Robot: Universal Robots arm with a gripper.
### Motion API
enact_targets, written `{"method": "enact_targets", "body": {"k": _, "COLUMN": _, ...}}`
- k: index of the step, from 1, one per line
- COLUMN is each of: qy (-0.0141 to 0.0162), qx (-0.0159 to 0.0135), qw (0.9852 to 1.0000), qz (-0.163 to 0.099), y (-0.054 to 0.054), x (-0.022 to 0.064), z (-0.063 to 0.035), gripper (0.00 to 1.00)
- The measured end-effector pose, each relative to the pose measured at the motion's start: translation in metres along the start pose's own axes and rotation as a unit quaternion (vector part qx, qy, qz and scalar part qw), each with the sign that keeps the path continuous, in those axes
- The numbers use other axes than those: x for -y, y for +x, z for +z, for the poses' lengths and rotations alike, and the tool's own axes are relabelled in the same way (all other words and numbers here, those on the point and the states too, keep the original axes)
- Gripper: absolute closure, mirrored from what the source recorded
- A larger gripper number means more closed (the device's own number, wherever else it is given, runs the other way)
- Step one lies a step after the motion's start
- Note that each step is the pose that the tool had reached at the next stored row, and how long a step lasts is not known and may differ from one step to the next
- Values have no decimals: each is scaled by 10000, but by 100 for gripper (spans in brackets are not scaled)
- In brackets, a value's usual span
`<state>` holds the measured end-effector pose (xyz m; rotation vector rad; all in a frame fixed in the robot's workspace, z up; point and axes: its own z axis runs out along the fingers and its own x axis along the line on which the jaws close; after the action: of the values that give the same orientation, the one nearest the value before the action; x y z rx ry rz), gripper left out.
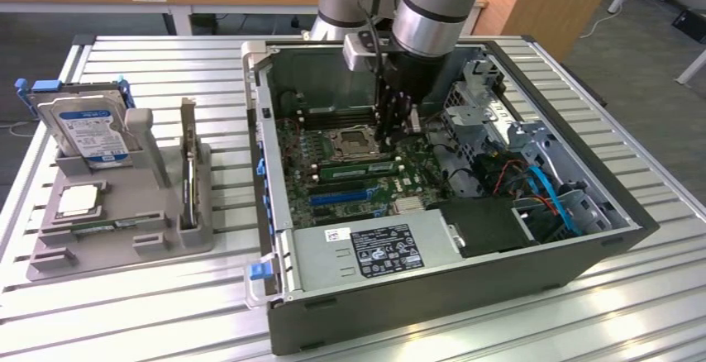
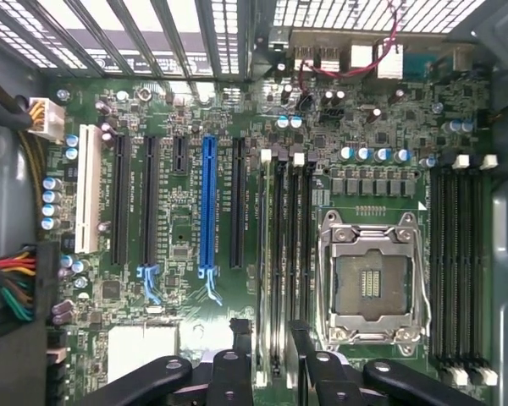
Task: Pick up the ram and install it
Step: 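Insert the ram into the slot, then press down the ram until it locks into place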
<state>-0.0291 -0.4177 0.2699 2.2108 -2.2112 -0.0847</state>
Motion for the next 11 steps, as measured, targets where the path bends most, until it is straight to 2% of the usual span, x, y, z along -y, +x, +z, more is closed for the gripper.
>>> {"method": "enact_targets", "body": {"k": 4, "qy": 0, "qx": 0, "qw": 10000, "qz": 0, "y": -1, "x": -2, "z": -47, "gripper": 69}}
{"method": "enact_targets", "body": {"k": 11, "qy": 0, "qx": 0, "qw": 10000, "qz": 0, "y": -1, "x": -2, "z": -49, "gripper": 69}}
